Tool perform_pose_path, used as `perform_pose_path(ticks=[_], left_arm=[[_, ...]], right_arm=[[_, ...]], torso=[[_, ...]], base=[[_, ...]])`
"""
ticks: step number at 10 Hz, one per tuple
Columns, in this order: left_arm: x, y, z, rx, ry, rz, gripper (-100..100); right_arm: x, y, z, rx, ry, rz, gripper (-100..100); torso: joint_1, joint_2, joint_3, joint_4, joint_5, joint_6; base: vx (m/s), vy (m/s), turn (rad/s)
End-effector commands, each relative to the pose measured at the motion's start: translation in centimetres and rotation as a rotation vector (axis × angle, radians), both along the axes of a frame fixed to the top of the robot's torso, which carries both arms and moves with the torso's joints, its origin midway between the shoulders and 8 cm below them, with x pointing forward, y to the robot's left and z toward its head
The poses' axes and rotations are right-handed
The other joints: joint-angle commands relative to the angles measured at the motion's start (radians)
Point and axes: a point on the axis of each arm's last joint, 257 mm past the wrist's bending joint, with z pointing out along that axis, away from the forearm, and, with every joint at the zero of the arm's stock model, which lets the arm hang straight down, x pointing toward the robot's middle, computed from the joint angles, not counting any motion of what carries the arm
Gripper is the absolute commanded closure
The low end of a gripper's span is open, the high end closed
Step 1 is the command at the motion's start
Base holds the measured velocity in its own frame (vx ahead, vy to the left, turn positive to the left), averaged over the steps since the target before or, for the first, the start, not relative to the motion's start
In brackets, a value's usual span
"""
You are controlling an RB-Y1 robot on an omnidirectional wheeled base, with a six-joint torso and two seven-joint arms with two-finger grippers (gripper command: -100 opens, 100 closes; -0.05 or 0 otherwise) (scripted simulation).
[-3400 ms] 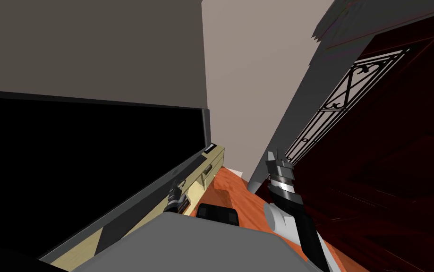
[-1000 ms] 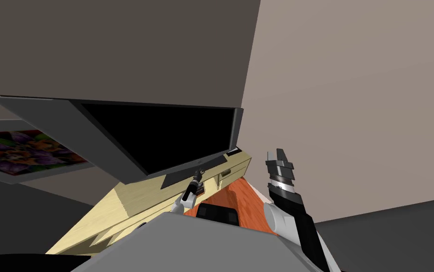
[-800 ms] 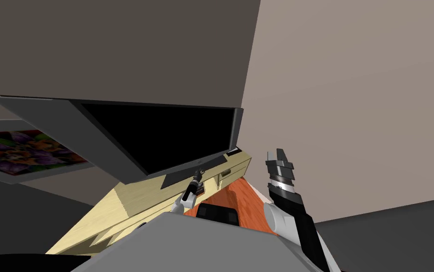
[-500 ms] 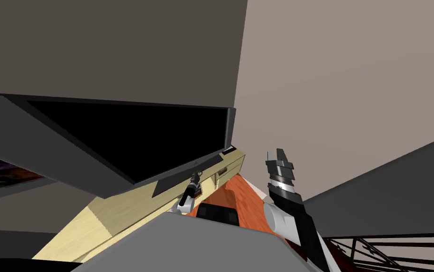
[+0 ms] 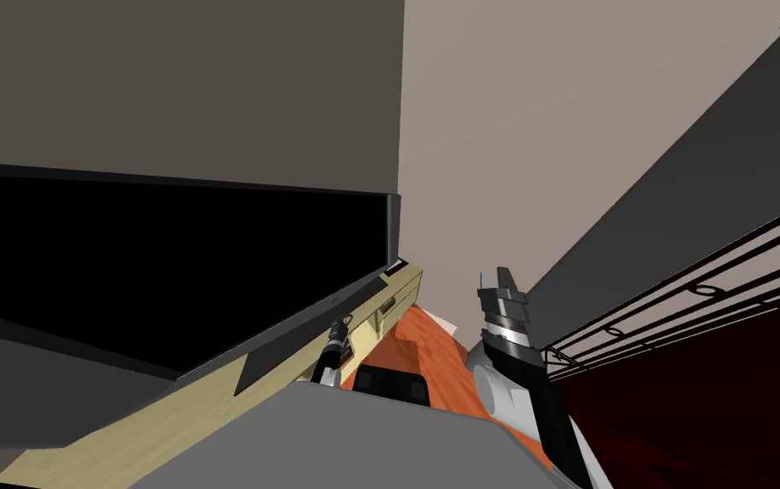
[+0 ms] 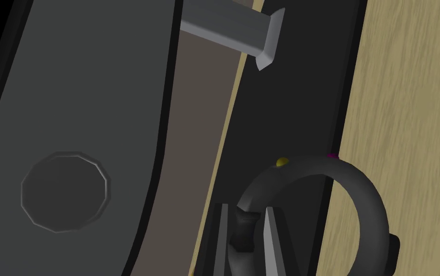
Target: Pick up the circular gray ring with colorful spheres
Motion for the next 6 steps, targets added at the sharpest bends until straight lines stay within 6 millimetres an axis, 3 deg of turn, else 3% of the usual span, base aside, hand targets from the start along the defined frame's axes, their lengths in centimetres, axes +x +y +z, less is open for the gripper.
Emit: perform_pose_path(ticks=[1,2,5,6], left_arm=[[-2.1,2.7,0.2,0.005,-0.002,0.076,100],[-2.5,3.0,0.1,0.007,0.003,0.083,100],[-7.9,8.1,0.5,0.032,0.014,0.230,100],[-8.6,8.8,0.7,0.040,0.015,0.245,100]], right_arm=[[0.0,0.0,0.0,0.000,0.000,0.000,0],[0.0,0.0,0.0,0.000,0.000,0.000,0],[0.0,0.0,0.0,0.000,0.000,0.000,0],[0.0,0.0,0.0,0.000,0.000,0.000,0]], torso=[[0.000,0.000,0.000,0.000,0.000,0.000],[0.000,0.001,0.001,0.000,0.000,-0.001],[0.000,0.000,0.000,0.000,-0.001,0.000],[0.000,0.001,0.001,0.001,-0.001,0.000]], base=[[-0.033,0.012,-0.378],[-0.029,0.014,-0.255],[-0.033,0.013,-0.454],[-0.029,0.017,-0.283]])
